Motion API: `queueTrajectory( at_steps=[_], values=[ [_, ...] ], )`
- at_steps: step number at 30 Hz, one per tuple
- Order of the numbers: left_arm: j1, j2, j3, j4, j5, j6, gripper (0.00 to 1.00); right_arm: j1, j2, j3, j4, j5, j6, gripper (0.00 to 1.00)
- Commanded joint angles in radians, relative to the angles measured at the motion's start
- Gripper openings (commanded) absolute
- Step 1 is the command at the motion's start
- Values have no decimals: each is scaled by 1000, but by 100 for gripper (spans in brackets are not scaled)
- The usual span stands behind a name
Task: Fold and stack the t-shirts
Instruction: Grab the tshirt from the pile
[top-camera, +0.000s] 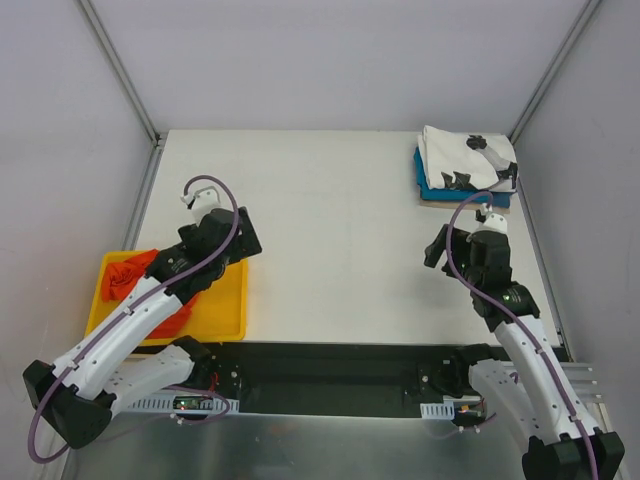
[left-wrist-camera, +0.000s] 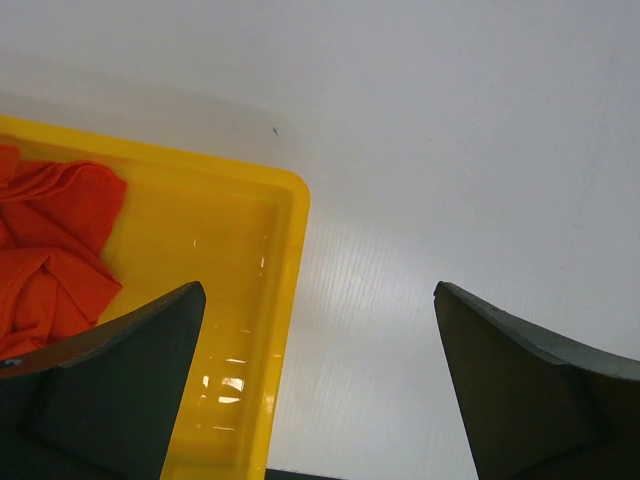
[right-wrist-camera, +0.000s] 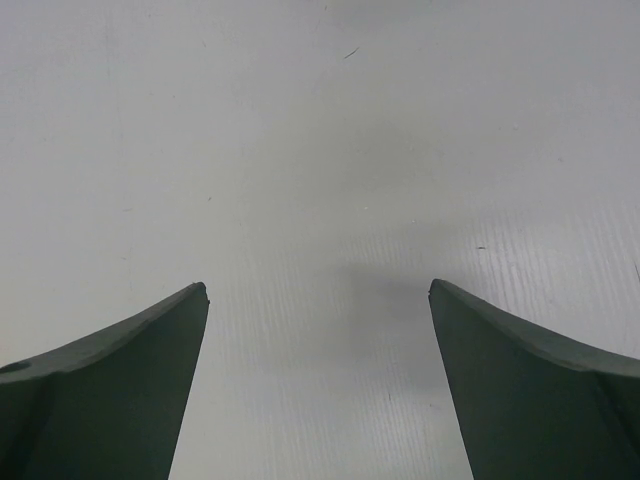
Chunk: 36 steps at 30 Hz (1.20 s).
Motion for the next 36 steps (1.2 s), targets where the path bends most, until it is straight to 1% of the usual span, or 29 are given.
queueTrajectory(
  at_steps=[1,2,3,4,5,6,7,8,10,13,15,19,22,23,28,30,32,34,35,36],
  values=[
    [26,-42,-37,11,-133,-100,99,4,19,4,28,-46,-23,96],
    [44,-42,-53,13,-149,-111,99,4,27,0,52,-73,-25,96],
    [113,-42,-63,18,-144,-117,99,4,34,-5,64,-95,-23,96],
    [159,-39,-72,16,-132,-138,99,4,45,-13,81,-157,-25,96],
    [214,-41,-99,16,-68,-150,99,4,50,-23,109,-176,-26,96],
    [287,-44,-115,10,-33,-166,99,4,54,-25,114,-184,-25,96],
    [407,-51,-135,5,0,-208,99,4,62,-27,114,-184,-26,96],
    [468,-59,-176,2,44,-230,99,4,65,-25,112,-179,-26,96],
    [565,-97,-216,-8,22,-299,99,4,64,-22,106,-164,-29,96],
    [596,-162,-297,-18,-80,-392,99,4,53,-22,97,-152,-34,96],
    [629,-198,-322,-18,-147,-430,99,4,45,-27,97,-138,-42,96],
    [668,-180,-341,-16,-239,-447,99,4,54,-30,112,-146,-45,96],
    [711,-107,-328,1,-255,-450,99,4,82,-23,117,-155,-48,96],
    [719,-58,-325,17,-252,-447,99,2,90,-25,121,-155,-45,96],
    [762,93,-276,74,-230,-373,99,4,143,-17,132,-173,-42,96],
    [774,165,-259,88,-192,-346,99,4,151,-20,137,-173,-39,96],
    [794,231,-233,96,-145,-329,87,2,159,-19,140,-173,-32,96],
    [803,265,-209,103,-111,-304,74,4,162,-8,125,-187,-40,97],
    [805,292,-203,107,-101,-296,65,4,159,-7,118,-184,-48,97],
    [808,308,-196,111,-76,-281,57,6,151,-13,117,-179,-48,97]
  ],
)
